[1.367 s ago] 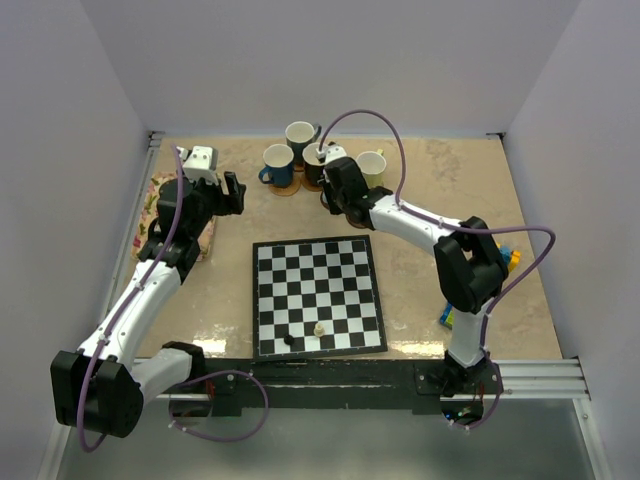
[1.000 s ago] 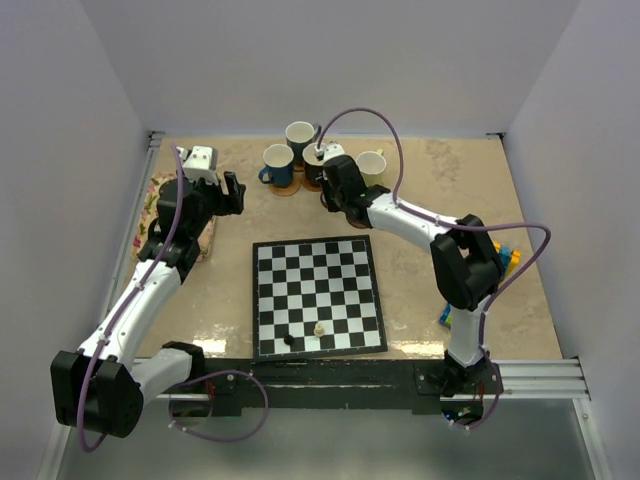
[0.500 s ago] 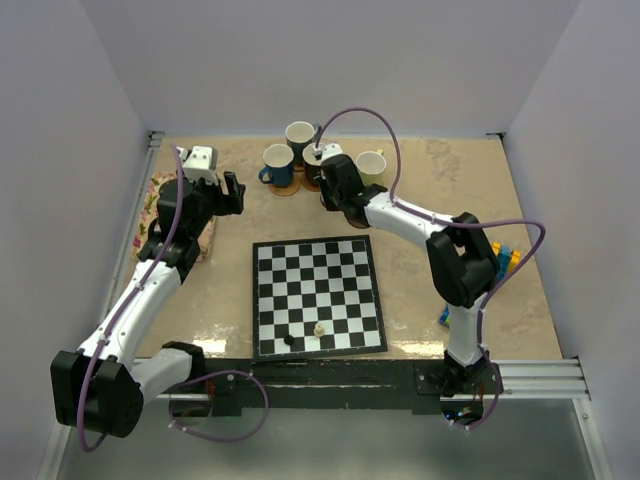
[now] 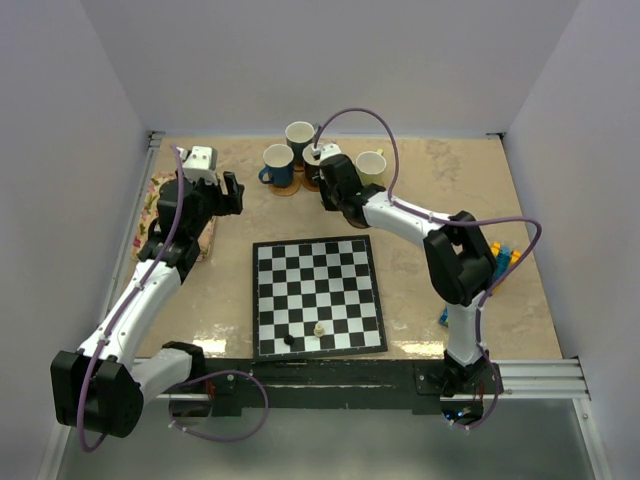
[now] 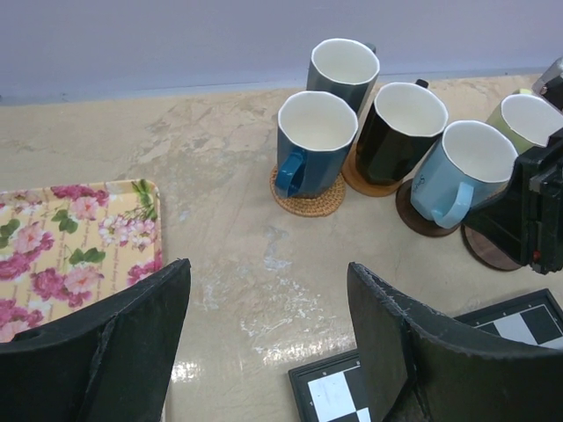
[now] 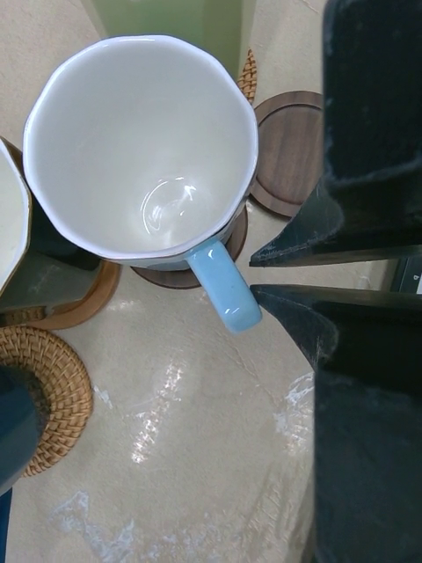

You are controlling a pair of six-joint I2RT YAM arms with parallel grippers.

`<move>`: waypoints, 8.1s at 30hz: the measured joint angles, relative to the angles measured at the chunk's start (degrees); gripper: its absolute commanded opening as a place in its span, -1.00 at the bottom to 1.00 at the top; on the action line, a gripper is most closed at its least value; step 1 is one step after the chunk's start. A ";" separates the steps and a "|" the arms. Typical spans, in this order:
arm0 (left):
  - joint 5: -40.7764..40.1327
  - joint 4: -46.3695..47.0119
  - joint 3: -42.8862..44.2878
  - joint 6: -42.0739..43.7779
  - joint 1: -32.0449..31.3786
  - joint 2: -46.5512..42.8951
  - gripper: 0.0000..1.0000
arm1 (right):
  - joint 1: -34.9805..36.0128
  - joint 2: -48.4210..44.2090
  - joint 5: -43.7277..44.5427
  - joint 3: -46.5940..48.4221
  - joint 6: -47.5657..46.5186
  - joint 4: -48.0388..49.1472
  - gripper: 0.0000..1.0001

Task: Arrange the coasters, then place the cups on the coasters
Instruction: Pick up the cup from the tray, then place the cup on the coaster.

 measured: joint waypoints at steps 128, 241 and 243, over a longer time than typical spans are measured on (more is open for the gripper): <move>-5.27 -3.54 -2.78 -14.01 -7.76 -12.70 0.57 | 2.47 -20.22 3.17 4.17 11.69 -21.11 -1.00; -0.24 -3.02 13.20 -2.43 5.51 8.98 0.59 | -14.21 -6.08 -3.26 3.34 13.57 -26.29 -0.63; -0.24 -3.02 13.20 -2.43 5.51 9.01 0.59 | -14.21 -5.57 -3.08 3.96 13.55 -26.27 -0.59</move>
